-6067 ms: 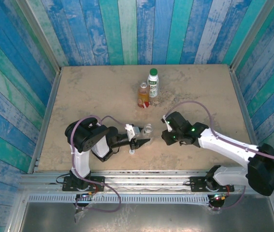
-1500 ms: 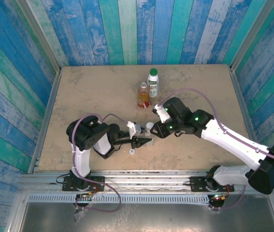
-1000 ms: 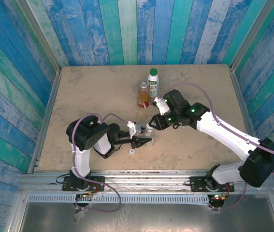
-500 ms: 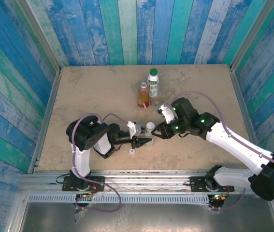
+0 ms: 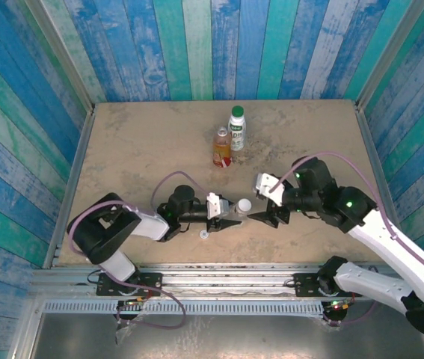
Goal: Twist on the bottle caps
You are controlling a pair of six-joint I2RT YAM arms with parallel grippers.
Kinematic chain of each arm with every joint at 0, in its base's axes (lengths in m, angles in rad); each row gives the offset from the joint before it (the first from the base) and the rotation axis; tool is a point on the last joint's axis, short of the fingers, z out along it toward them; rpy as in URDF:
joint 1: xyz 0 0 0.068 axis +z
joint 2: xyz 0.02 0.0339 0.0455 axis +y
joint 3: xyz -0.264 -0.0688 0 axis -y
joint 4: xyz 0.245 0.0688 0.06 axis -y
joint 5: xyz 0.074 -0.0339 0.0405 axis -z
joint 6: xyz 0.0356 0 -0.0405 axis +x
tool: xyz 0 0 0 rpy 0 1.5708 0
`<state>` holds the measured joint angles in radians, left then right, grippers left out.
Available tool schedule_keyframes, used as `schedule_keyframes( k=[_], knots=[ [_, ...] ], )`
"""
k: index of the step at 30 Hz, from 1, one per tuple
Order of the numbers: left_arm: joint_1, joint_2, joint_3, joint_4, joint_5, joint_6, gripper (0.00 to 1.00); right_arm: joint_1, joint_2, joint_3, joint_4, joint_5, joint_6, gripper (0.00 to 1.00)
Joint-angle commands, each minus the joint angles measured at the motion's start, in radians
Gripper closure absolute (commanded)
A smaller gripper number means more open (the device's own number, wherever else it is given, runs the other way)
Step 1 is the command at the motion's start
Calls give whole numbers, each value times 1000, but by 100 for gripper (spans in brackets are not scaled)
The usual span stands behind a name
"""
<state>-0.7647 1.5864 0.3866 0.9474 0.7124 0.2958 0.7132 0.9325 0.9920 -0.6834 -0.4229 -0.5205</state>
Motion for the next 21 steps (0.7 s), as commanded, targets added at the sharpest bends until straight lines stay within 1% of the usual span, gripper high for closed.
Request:
schedule_keyframes(
  k=[1, 4, 6, 9, 11, 21],
  knots=[
    [-17, -85, 26, -120, 4, 68, 47, 0, 23, 53, -135, -21, -228, 20],
    [-18, -102, 35, -142, 4, 92, 47, 14, 77, 110, -190, -11, -226, 27],
    [-19, -108, 42, -160, 8, 103, 47, 49, 116, 142, -210, 17, -218, 31],
    [-18, -115, 39, -159, 17, 102, 47, 89, 158, 161, -217, 81, -222, 32],
    [-18, -123, 33, -151, 17, 100, 47, 89, 176, 164, -212, 96, -228, 32],
    [-21, -135, 20, -129, 31, 102, 48, 90, 257, 165, -192, 63, -241, 41]
  ],
)
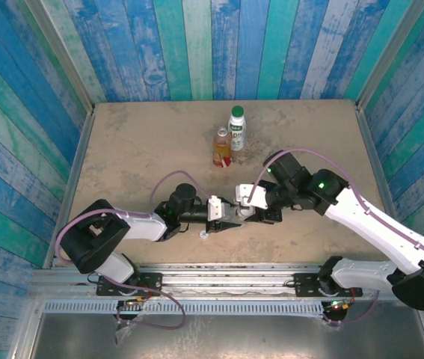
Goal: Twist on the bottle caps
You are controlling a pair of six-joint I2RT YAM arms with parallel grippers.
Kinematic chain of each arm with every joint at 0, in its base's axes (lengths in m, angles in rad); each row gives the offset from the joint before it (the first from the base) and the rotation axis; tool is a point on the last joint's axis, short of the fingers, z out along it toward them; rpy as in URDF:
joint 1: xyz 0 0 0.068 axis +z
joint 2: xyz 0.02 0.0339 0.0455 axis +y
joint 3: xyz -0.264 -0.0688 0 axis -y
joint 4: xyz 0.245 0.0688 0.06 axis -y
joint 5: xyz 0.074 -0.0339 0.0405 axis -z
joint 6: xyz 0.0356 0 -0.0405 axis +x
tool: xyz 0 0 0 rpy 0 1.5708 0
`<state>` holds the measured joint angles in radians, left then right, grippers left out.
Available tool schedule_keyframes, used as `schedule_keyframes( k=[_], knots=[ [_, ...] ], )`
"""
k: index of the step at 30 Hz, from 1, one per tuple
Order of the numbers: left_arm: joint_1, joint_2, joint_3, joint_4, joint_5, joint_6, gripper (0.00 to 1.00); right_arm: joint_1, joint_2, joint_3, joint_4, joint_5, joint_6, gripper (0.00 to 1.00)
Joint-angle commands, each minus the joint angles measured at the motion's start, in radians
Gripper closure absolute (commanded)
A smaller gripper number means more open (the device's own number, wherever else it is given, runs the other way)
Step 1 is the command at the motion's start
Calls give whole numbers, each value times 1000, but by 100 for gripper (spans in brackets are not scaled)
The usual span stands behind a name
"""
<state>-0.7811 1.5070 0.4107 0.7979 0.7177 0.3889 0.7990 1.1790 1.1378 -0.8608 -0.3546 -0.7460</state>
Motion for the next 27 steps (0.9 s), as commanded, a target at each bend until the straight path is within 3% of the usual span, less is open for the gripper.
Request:
schedule_keyframes(
  k=[1, 7, 13, 18, 24, 27],
  knots=[
    [-4, -57, -7, 23, 27, 10, 48, 3, 16, 19, -15, -5, -16, 41],
    [-5, -69, -14, 27, 25, 8, 49, 4, 36, 17, -14, -2, -11, 47],
    [-6, -64, -12, 24, 19, 11, 48, 5, 38, 17, -16, -2, -1, 59],
    [-5, -51, -15, 71, -103, 1, 48, 5, 45, 18, -12, 11, 48, 64],
    [-5, -30, 27, 132, -215, -21, 49, 5, 60, 23, 30, 89, 274, 63],
    [-10, -12, 58, 145, -266, -19, 49, 4, 66, 21, 90, 245, 521, 62]
  ],
)
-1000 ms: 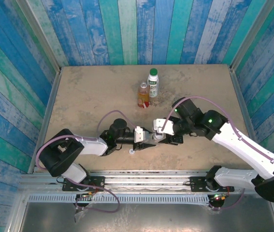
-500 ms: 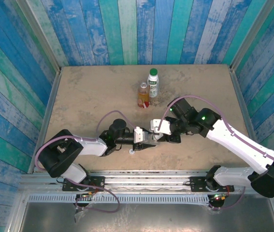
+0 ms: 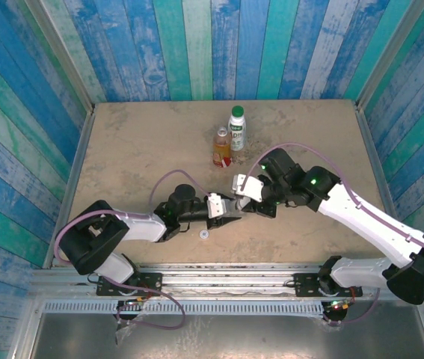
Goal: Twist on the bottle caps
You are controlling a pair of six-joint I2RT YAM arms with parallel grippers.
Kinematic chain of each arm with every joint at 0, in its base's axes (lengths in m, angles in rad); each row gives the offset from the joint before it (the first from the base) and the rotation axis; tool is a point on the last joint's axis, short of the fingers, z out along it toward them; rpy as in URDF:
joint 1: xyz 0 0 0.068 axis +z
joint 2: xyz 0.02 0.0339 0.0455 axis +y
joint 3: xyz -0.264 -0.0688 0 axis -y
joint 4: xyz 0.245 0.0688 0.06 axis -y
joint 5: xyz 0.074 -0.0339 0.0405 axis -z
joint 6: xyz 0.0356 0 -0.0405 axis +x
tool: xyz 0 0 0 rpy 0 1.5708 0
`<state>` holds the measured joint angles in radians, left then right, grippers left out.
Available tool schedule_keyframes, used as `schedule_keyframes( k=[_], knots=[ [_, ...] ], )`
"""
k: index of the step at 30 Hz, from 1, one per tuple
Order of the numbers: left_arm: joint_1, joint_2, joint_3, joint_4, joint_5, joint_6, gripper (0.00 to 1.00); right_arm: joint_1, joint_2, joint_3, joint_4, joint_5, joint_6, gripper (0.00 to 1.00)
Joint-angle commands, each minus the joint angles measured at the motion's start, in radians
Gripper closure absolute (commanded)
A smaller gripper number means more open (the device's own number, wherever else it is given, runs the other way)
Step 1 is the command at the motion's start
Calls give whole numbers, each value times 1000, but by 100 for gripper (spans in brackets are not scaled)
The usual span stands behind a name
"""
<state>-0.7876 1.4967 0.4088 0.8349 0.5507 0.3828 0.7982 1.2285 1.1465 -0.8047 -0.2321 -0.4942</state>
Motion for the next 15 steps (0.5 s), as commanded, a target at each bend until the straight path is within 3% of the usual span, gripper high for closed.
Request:
schedule_keyframes(
  k=[1, 5, 8, 11, 13, 15],
  knots=[
    [-7, 7, 68, 106, -113, -9, 49, 5, 16, 14, 40, 207, 389, 67],
    [-15, 50, 95, 119, -132, 9, 49, 7, 11, 21, -13, 365, 779, 76],
    [-17, 81, 121, 110, -122, 16, 50, 10, 21, 40, -73, 355, 950, 74],
    [-18, 86, 130, 99, -95, 21, 50, 16, 11, 45, -71, 328, 920, 68],
    [-18, 82, 130, 78, -79, 31, 49, 16, -15, 40, -55, 307, 815, 54],
    [-18, 73, 130, 48, -56, 37, 49, 16, -60, 20, -28, 233, 587, 34]
  ],
)
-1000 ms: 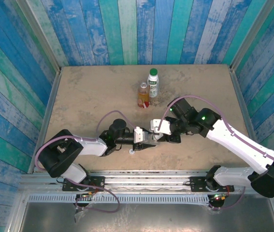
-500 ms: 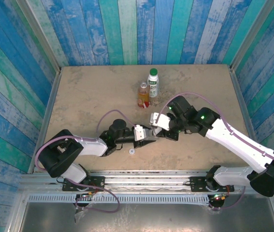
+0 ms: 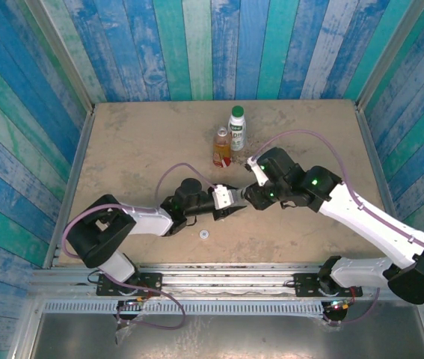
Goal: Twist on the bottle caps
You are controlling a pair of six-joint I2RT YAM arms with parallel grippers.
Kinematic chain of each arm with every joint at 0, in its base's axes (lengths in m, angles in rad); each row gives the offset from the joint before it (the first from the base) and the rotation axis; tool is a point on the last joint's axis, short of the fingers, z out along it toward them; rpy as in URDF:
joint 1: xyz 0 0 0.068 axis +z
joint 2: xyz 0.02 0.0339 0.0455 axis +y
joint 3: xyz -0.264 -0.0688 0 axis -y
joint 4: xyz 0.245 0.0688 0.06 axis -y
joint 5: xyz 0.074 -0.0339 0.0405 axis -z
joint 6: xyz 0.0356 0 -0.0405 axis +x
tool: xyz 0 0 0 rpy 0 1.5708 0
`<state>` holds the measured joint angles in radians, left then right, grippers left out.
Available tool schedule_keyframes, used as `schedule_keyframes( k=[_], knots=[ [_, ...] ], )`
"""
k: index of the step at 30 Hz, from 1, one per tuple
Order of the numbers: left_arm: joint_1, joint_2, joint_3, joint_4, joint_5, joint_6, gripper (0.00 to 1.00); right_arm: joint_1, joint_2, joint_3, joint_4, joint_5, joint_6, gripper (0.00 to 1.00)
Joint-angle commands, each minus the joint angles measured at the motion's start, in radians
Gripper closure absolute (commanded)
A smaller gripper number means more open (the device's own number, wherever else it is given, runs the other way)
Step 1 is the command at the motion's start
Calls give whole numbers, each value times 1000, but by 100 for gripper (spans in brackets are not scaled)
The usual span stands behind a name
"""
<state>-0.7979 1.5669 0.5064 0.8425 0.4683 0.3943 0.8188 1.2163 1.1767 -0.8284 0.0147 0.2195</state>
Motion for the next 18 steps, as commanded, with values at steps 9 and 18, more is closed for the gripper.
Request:
schedule_keyframes(
  k=[9, 18],
  knots=[
    [-8, -90, -15, -52, 232, 46, 48, -7, -287, -109, -30, -249, -887, 20],
    [-9, -145, -6, -134, 240, 55, 48, 13, -151, 28, -127, -228, -999, 35]
  ],
)
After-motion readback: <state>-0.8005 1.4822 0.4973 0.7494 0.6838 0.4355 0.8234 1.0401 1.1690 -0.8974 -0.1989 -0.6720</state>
